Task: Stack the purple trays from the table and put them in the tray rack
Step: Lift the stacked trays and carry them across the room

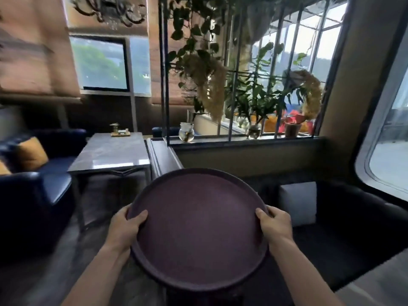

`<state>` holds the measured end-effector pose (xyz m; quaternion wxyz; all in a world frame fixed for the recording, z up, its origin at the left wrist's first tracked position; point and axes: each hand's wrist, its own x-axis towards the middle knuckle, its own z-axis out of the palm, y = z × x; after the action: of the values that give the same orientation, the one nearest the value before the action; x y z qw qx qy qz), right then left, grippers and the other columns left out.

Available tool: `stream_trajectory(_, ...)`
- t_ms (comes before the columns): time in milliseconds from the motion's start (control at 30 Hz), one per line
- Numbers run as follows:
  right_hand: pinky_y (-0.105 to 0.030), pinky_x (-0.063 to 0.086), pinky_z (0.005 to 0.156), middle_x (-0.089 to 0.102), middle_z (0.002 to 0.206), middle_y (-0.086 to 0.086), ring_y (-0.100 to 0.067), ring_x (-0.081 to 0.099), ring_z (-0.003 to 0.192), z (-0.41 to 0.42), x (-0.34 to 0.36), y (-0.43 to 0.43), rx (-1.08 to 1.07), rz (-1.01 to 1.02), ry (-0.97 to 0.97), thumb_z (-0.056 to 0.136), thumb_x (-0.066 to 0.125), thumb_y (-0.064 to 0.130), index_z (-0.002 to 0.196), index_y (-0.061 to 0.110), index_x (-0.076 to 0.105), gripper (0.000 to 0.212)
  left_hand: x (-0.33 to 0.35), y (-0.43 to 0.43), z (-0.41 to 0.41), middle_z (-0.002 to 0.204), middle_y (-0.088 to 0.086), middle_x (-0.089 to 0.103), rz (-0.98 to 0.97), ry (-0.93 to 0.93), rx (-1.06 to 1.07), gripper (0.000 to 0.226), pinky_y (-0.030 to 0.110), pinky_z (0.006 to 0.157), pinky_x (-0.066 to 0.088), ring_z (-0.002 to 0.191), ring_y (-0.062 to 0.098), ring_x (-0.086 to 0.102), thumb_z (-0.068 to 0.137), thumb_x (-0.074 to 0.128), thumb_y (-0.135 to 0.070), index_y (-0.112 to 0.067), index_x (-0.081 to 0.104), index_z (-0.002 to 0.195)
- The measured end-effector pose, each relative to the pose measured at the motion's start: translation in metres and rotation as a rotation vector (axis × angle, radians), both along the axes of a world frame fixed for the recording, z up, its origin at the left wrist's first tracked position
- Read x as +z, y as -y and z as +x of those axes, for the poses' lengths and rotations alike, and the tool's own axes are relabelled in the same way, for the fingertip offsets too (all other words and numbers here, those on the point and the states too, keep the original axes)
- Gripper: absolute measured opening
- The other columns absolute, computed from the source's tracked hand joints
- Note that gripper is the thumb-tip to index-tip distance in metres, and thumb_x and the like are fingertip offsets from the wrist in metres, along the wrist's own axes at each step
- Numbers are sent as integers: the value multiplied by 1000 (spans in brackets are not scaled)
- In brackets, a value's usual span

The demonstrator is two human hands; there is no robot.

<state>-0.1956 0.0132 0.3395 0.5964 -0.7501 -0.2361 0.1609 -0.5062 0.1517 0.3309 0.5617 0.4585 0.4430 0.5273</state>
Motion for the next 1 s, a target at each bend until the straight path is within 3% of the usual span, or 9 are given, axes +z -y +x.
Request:
stream_trajectory(100, -31, 55, 65, 75, 84, 2, -18, 69, 81, -70, -1, -47, 140, 3, 1, 93, 71, 19, 101, 9, 79, 15, -2, -8, -85, 116, 25, 68, -10, 0, 113, 41, 46, 87, 54, 98, 38, 66, 87, 68, 0, 3, 59, 127)
stream_trajectory(200, -46, 62, 83, 78, 91, -4, -27, 73, 89, -141, -4, -88, 285, -17, -19, 91, 72, 22, 104, 11, 80, 18, -5, -4, -166, 110, 22, 69, -8, -17, 244, 41, 39, 77, 53, 87, 32, 65, 86, 70, 1, 2, 60, 126)
stream_trajectory(267, -47, 60, 90, 79, 95, -6, -29, 73, 94, -189, -7, -110, 368, -20, -32, 89, 74, 23, 107, 11, 80, 22, -7, 2, -216, 107, 17, 70, -21, -24, 325, 43, 38, 75, 53, 88, 31, 66, 86, 71, 0, -1, 60, 127)
stream_trajectory(533, -44, 61, 90, 76, 83, 1, -25, 73, 86, -366, -16, -175, 722, -12, -73, 87, 76, 17, 102, 8, 80, 18, -20, 60, -380, 115, 18, 70, -65, -4, 694, 45, 38, 77, 54, 92, 32, 67, 84, 72, -2, -3, 60, 128)
stream_trajectory(667, -49, 59, 95, 78, 95, -6, -28, 73, 95, -443, -20, -192, 931, -27, -78, 87, 76, 20, 107, 8, 79, 24, -23, 106, -430, 114, 25, 69, -74, 16, 898, 41, 49, 89, 54, 92, 36, 66, 84, 69, 4, 3, 60, 124)
stream_trajectory(767, -48, 60, 93, 79, 95, -6, -28, 74, 94, -497, -23, -199, 1077, -37, -108, 88, 75, 21, 107, 10, 80, 23, -23, 145, -455, 100, 18, 74, -83, 13, 1051, 28, 38, 69, 59, 83, 32, 70, 83, 71, 2, -3, 66, 109)
stream_trajectory(800, -46, 61, 91, 79, 92, -4, -27, 74, 91, -513, -23, -199, 1127, -39, -115, 89, 74, 21, 103, 10, 79, 19, -22, 157, -461, 97, 16, 74, -78, 16, 1096, 23, 34, 64, 58, 80, 31, 70, 83, 71, 2, -6, 66, 104)
stream_trajectory(867, -46, 61, 89, 79, 88, -4, -27, 74, 90, -543, -24, -199, 1223, -41, -113, 90, 72, 20, 93, 16, 79, 9, -20, 180, -470, 99, 17, 73, -71, 39, 1175, 24, 36, 69, 56, 84, 33, 70, 84, 71, 1, -7, 66, 106)
stream_trajectory(1000, -46, 60, 90, 78, 85, 0, -27, 73, 91, -593, -21, -196, 1371, -73, -104, 88, 72, 25, 76, 23, 77, 13, -15, 218, -477, 98, 13, 73, -72, 43, 1340, 28, 37, 70, 55, 84, 31, 69, 85, 71, 1, -12, 66, 109)
